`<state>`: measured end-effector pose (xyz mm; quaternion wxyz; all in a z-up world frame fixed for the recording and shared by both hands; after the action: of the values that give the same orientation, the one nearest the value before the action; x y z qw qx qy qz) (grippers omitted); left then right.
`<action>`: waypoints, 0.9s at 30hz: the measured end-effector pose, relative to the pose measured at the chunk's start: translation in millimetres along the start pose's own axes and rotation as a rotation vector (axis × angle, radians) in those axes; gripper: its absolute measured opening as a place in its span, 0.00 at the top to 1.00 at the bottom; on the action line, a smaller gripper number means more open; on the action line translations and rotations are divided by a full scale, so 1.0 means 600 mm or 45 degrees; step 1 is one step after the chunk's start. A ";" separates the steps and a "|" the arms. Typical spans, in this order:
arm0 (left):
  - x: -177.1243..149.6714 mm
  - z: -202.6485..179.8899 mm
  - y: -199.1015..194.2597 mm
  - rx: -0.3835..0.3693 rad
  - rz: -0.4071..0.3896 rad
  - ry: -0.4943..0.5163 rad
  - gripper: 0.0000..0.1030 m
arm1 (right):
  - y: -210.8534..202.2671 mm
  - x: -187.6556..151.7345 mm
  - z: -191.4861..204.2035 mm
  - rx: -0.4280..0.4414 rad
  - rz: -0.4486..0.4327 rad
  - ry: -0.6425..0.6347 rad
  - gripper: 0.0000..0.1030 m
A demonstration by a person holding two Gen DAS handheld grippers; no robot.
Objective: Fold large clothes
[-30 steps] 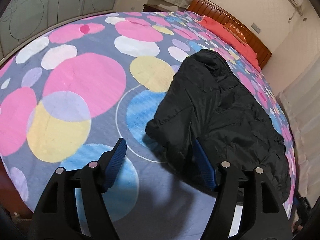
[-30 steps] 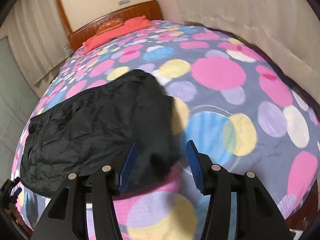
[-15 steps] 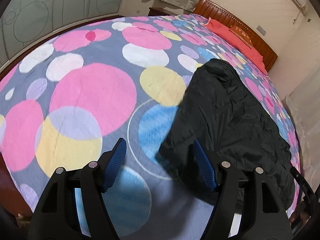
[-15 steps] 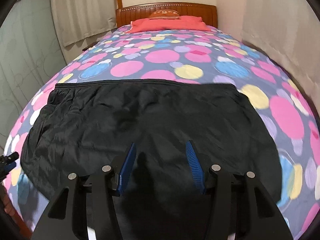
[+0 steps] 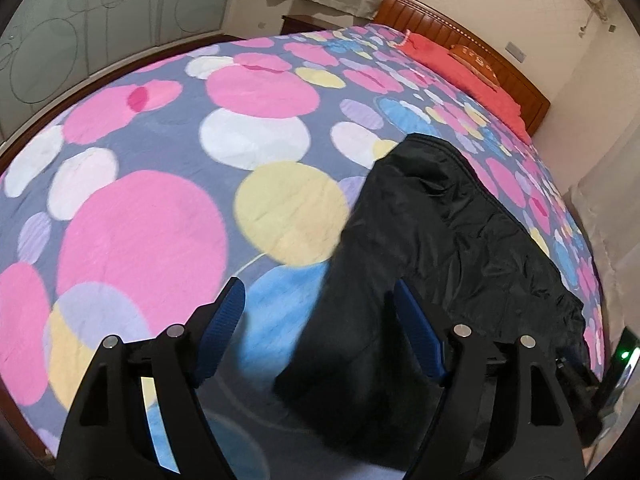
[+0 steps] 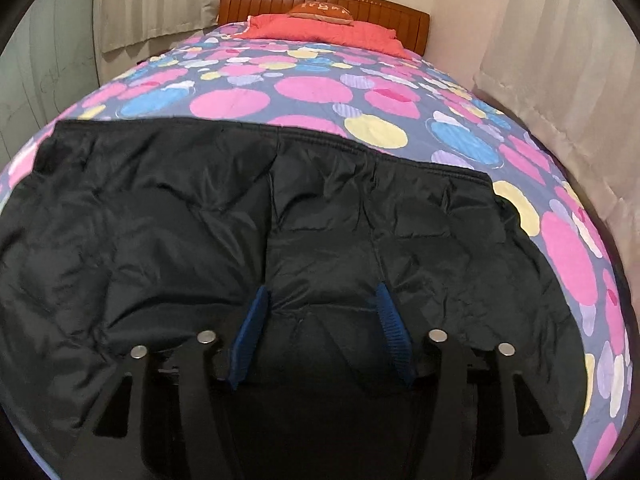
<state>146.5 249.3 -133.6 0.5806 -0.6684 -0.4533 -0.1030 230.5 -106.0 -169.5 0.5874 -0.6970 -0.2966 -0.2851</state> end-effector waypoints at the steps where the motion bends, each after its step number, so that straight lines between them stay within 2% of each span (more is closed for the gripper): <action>1: 0.002 -0.005 0.008 -0.017 0.011 -0.004 0.25 | 0.003 -0.003 0.001 -0.002 -0.004 -0.004 0.44; 8: 0.013 -0.028 0.082 -0.160 0.147 -0.057 0.21 | 0.011 -0.014 0.002 -0.004 -0.031 0.000 0.44; 13: 0.008 -0.033 0.146 -0.312 0.317 -0.192 0.19 | 0.013 -0.015 0.001 0.001 -0.043 0.006 0.44; 15: 0.004 -0.041 0.165 -0.360 0.355 -0.175 0.10 | 0.011 -0.017 -0.001 0.003 -0.047 0.009 0.44; 18: 0.002 -0.059 0.173 -0.366 0.361 -0.066 0.11 | 0.013 -0.018 -0.001 0.003 -0.051 0.010 0.44; 19: 0.000 -0.064 0.172 -0.360 0.362 -0.042 0.14 | 0.013 -0.019 -0.001 0.003 -0.052 0.010 0.44; 21: -0.004 -0.072 0.168 -0.399 0.375 -0.030 0.33 | 0.014 -0.019 -0.001 0.002 -0.055 0.011 0.44; 22: -0.007 -0.071 0.170 -0.417 0.391 -0.061 0.37 | 0.014 -0.020 0.000 0.000 -0.056 0.011 0.44; 27: -0.013 -0.079 0.171 -0.408 0.378 -0.035 0.45 | 0.014 -0.020 -0.001 0.001 -0.060 0.010 0.44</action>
<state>234.8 212.9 -194.1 0.4695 -0.8129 -0.3357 -0.0779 228.8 -108.6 -183.9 0.5818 -0.6885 -0.3107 -0.3016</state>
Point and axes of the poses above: each gripper's, at about its wrist camera, not at the fingertips, and y roughly the way its jaws point, z to its left, x to its top, the point moved 2 cm from there along y, roughly the way its jaws point, and after that the axes turned 9 degrees about -z, right-handed, at the moved point
